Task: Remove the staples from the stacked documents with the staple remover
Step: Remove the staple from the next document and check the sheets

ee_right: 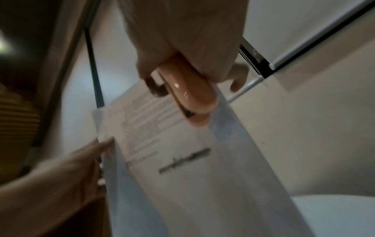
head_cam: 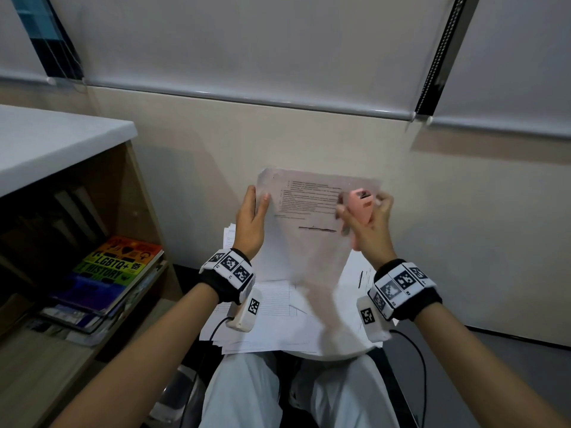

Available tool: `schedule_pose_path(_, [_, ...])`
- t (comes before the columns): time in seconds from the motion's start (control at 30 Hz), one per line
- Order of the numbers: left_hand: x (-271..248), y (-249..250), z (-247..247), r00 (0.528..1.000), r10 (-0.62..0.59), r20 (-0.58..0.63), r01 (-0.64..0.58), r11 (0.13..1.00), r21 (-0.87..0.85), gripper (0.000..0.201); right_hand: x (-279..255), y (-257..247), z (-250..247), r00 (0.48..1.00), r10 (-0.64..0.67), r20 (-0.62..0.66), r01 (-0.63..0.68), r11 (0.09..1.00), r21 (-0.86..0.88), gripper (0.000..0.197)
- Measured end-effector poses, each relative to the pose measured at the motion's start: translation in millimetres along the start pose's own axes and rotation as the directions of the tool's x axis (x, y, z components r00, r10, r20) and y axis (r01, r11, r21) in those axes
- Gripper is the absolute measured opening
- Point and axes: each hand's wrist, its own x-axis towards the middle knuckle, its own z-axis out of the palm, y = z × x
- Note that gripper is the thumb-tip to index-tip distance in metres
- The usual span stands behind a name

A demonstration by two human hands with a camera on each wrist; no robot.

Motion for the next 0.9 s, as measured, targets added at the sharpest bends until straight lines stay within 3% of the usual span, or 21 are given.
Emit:
schedule_pose_path(0.07, [1,4,-1,0.998,0.056,-0.032,-0.055,0.998,0.035,0.022,7,-26,7,0.979,-0.096,-0.179,0.109,0.992,0.065,0.040])
schedule_pose_path(0.13, [-2,10,-1,0.996,0.085,-0.039,-0.083,0.995,0.053,0.020,13,-62,17,0.924,-0.178,-0.338,0.262,0.940,0.219,0.046])
schedule_pose_path(0.2, [-7,17,1,0.992,0.123,-0.041,-0.120,0.990,0.067,0.021,25,-89,31,0.883,-0.218,-0.415,0.372,0.864,0.338,0.041])
schedule_pose_path(0.27, [-13,20,3,0.989,0.141,-0.051,-0.137,0.987,0.080,0.021,33,-113,52,0.857,-0.236,-0.459,0.430,0.819,0.380,0.023])
schedule_pose_path(0.37, [-21,21,5,0.988,0.139,-0.060,-0.135,0.989,0.067,0.018,41,-126,87,0.880,-0.168,-0.445,0.359,0.848,0.390,0.014])
schedule_pose_path(0.53, [-32,23,6,0.992,0.114,-0.052,-0.112,0.993,0.035,0.019,46,-106,123,0.927,-0.109,-0.358,0.195,0.957,0.213,0.042])
schedule_pose_path(0.67, [-32,25,3,0.992,0.115,-0.054,-0.113,0.993,0.034,0.022,44,-92,130,0.934,-0.164,-0.316,0.191,0.980,0.055,0.048])
schedule_pose_path(0.83, [-33,27,0,0.995,0.101,-0.017,-0.101,0.995,-0.026,0.024,41,-91,131,0.918,-0.206,-0.339,0.248,0.965,0.087,0.045])
schedule_pose_path(0.9, [-35,23,-1,0.996,0.079,0.030,-0.078,0.996,-0.041,0.015,41,-92,131,0.914,-0.224,-0.338,0.277,0.954,0.115,0.035])
